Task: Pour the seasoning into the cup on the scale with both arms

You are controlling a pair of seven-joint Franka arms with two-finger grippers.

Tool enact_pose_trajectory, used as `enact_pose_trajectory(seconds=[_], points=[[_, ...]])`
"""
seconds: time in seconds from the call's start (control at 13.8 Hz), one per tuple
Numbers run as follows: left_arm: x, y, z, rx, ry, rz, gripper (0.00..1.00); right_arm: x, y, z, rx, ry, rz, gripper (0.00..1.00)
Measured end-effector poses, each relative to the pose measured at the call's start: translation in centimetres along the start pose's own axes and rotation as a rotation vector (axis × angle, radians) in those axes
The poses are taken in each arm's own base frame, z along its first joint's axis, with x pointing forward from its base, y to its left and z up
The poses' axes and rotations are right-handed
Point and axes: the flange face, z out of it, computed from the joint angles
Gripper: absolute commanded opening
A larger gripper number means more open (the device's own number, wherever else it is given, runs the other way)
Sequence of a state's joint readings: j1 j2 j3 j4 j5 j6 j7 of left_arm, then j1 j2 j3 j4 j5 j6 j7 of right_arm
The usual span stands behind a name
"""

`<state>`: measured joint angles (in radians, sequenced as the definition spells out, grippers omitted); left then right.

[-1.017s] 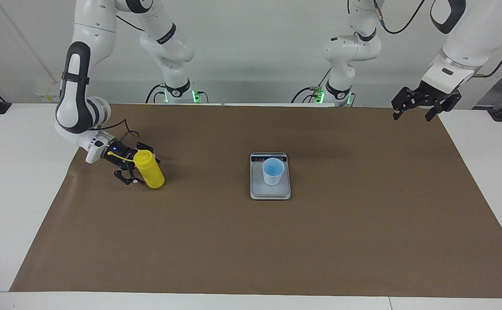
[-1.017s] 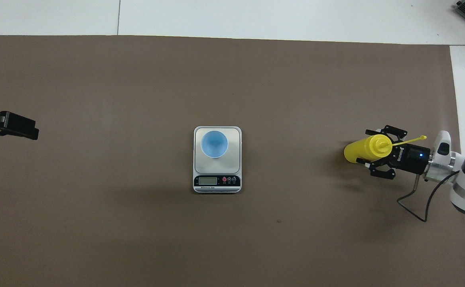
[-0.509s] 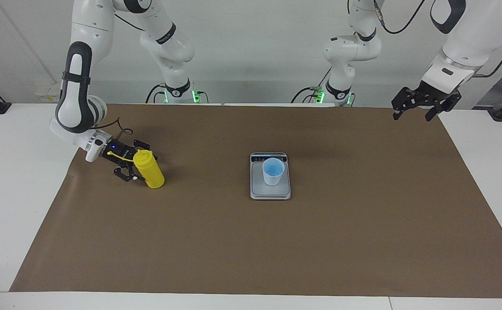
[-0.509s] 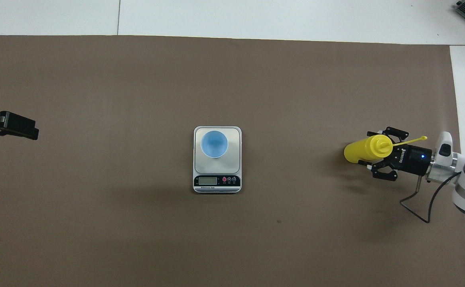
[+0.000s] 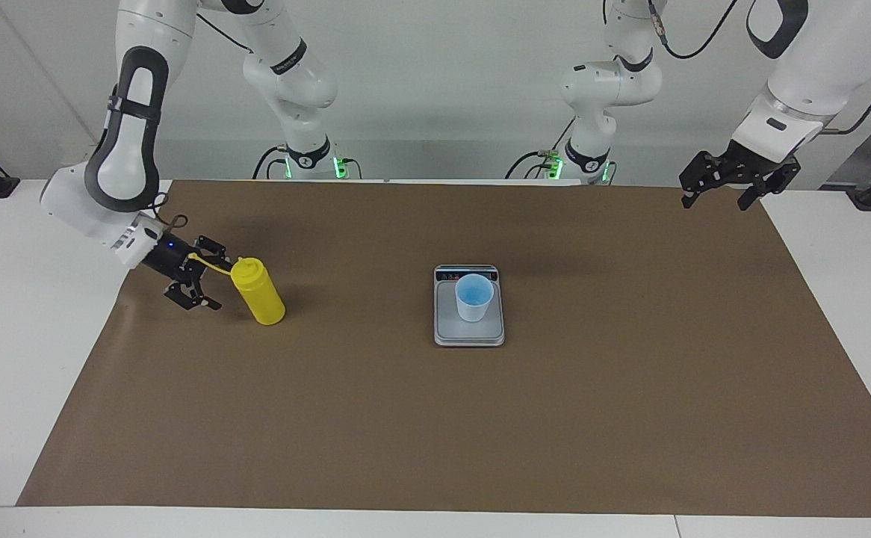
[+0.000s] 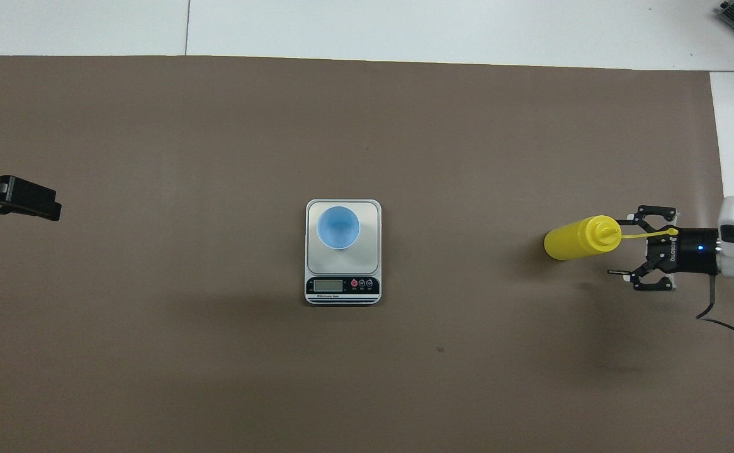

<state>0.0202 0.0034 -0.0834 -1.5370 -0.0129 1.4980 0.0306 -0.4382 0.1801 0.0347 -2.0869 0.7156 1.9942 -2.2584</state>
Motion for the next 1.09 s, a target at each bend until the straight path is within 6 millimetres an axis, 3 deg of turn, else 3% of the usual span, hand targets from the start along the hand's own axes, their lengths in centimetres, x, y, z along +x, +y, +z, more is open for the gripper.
enact_pose_trajectory(seconds=[0.22,0.65,0.8,1.09], points=[[0.0,0.0,0.0,0.000,0.000,0.000,1.00,1.1,1.2,-2.2,-0.015,-0.064,0.048,1.00],[0.0,0.0,0.0,0.000,0.000,0.000,1.00,5.4,1.9,-5.9,-0.074,-0.130,0.271,1.00],[0.0,0.0,0.0,0.000,0.000,0.000,1.00,7.6,2.2,-6.5,-0.092,-0.141,0.343,1.00],[0.0,0.0,0.0,0.000,0.000,0.000,1.00,14.3,2.3,-8.2,-0.147,-0.238,0.517,1.00]])
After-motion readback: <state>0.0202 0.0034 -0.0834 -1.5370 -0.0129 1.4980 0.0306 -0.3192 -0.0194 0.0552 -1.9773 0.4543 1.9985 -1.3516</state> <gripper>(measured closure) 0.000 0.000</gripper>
